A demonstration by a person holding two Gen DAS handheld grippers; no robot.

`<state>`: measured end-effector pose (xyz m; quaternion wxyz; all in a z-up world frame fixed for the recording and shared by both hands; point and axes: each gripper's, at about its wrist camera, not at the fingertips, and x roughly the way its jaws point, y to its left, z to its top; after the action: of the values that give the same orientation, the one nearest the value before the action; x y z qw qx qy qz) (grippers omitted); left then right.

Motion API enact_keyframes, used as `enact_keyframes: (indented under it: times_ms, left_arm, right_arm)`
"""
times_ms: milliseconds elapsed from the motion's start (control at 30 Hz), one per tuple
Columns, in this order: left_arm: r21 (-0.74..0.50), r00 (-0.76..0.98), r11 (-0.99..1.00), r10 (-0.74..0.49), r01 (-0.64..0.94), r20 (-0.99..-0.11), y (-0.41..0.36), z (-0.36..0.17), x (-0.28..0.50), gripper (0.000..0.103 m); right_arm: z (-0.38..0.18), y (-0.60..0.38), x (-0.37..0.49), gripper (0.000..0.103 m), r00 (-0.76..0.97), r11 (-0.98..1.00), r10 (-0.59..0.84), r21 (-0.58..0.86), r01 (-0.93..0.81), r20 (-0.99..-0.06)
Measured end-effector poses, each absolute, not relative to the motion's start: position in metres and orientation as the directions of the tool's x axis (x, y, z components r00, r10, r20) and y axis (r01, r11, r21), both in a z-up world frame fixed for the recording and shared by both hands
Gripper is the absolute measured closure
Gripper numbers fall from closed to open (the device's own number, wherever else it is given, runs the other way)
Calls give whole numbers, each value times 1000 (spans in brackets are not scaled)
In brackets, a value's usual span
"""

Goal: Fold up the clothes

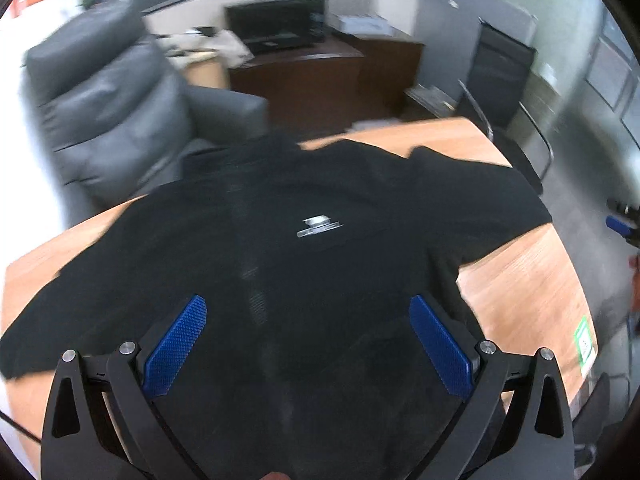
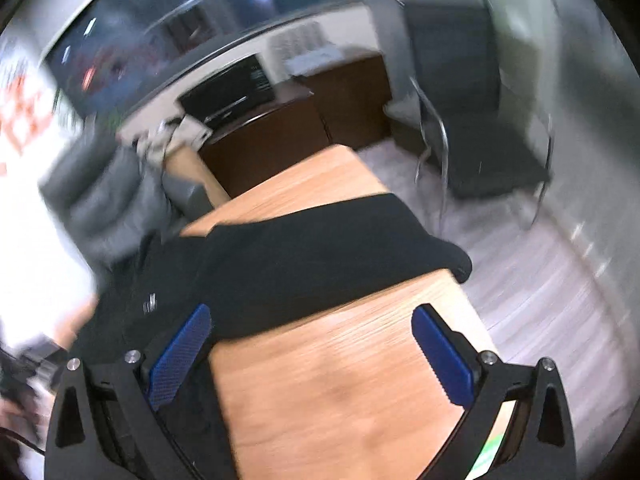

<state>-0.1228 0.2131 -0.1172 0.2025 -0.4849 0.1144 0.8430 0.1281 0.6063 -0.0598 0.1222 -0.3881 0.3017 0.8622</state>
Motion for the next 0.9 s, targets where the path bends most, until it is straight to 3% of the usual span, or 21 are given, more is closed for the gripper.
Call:
enact_keyframes:
  times_ms: [167, 267, 467, 600, 667, 700, 733, 767, 833, 900]
  left_arm:
    - [7, -398, -822, 269, -570, -877, 302, -176, -172, 0]
    - [32, -380, -780, 268, -626, -885, 344, -204, -194, 0]
    - [71, -373, -709, 281, -702, -885, 401, -237, -223, 0]
    - [77, -368, -698, 277, -712, -888, 417, -251, -231, 0]
    - [63, -366, -708, 285, -703, -886, 416, -254, -230, 0]
    - [54, -368, -714, 293, -698, -883, 414, -254, -229, 0]
    - [51, -370, -716, 297, -696, -880, 413, -253, -228, 0]
    - [49, -371, -718, 299, -695, -879, 412, -252, -226, 0]
    - [51, -378, -719, 303, -693, -875, 407, -247, -221, 0]
    - [49, -390, -726, 311, -686, -867, 399, -239, -215, 0]
  right_arm:
    - [-151, 745, 135, 0, -726, -528, -279, 732, -431, -629]
    - [-229, 790, 133, 0, -745, -291, -399, 845, -450, -534]
    - [-342, 820, 113, 0, -752, 5, -557, 905, -426, -351]
    - [-368, 823, 103, 3, -790, 85, -552, 925, -371, -266]
    - [-376, 823, 97, 17, -806, 106, -545, 934, -341, -232]
    - [-372, 823, 94, 36, -802, 83, -546, 938, -337, -240]
    - [-369, 822, 91, 67, -799, 60, -547, 941, -333, -248]
    - [-364, 821, 89, 81, -800, 35, -543, 944, -328, -257]
    - [-342, 820, 94, 89, -823, -27, -494, 951, -307, -280]
    - [-311, 818, 102, 91, -854, -97, -436, 959, -268, -283]
